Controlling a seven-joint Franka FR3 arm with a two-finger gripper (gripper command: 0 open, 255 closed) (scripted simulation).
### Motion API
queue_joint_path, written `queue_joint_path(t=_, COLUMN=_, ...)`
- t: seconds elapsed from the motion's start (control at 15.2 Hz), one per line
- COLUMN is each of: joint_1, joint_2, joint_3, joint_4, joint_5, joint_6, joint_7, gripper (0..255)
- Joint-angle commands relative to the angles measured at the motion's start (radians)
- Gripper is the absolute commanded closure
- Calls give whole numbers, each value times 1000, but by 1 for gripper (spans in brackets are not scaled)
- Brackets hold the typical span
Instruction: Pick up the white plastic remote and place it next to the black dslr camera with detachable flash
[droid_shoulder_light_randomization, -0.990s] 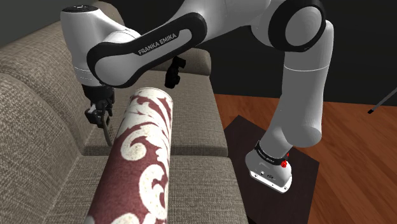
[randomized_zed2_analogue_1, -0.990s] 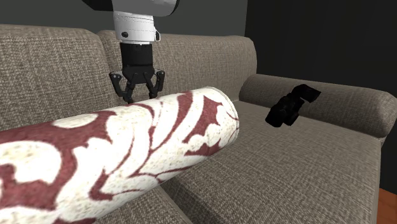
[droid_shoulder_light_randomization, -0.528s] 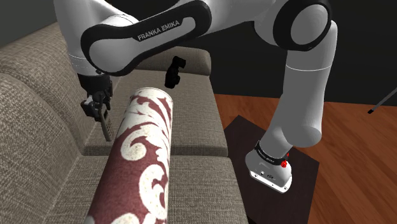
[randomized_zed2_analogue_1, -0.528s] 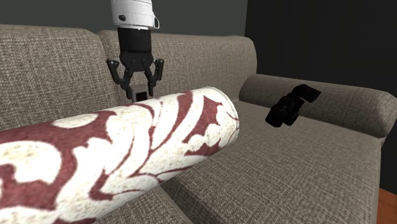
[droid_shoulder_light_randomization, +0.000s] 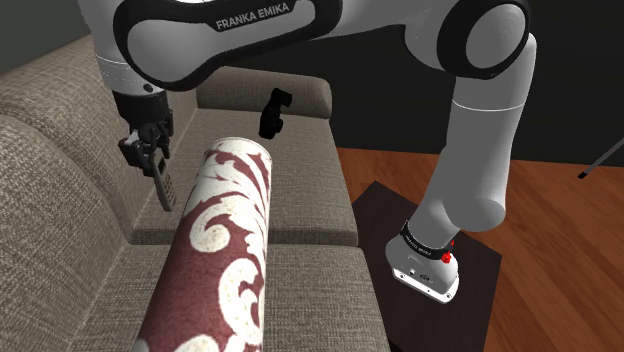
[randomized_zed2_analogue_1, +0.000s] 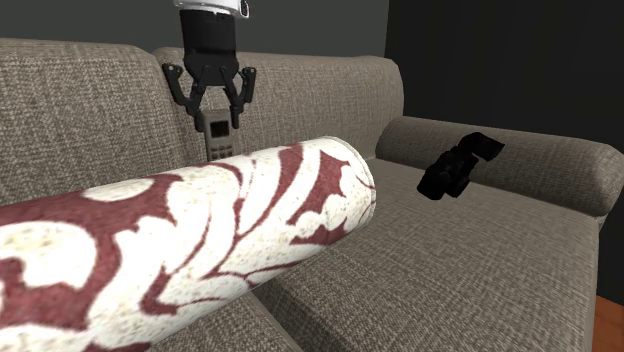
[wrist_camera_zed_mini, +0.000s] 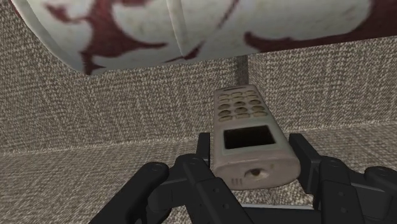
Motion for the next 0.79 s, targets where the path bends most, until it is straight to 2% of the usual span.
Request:
queue_joint_path(t=0.0, joint_1=1, joint_2=-2, joint_3=1, joint_4=25, joint_5=1, joint_6=-28, joint_7=-1, gripper=255)
queue_joint_path(t=0.73, joint_1=8, joint_2=-9, joint_3=6, joint_4=164, joint_5=7, joint_6=-172, joint_7=-4, gripper=255)
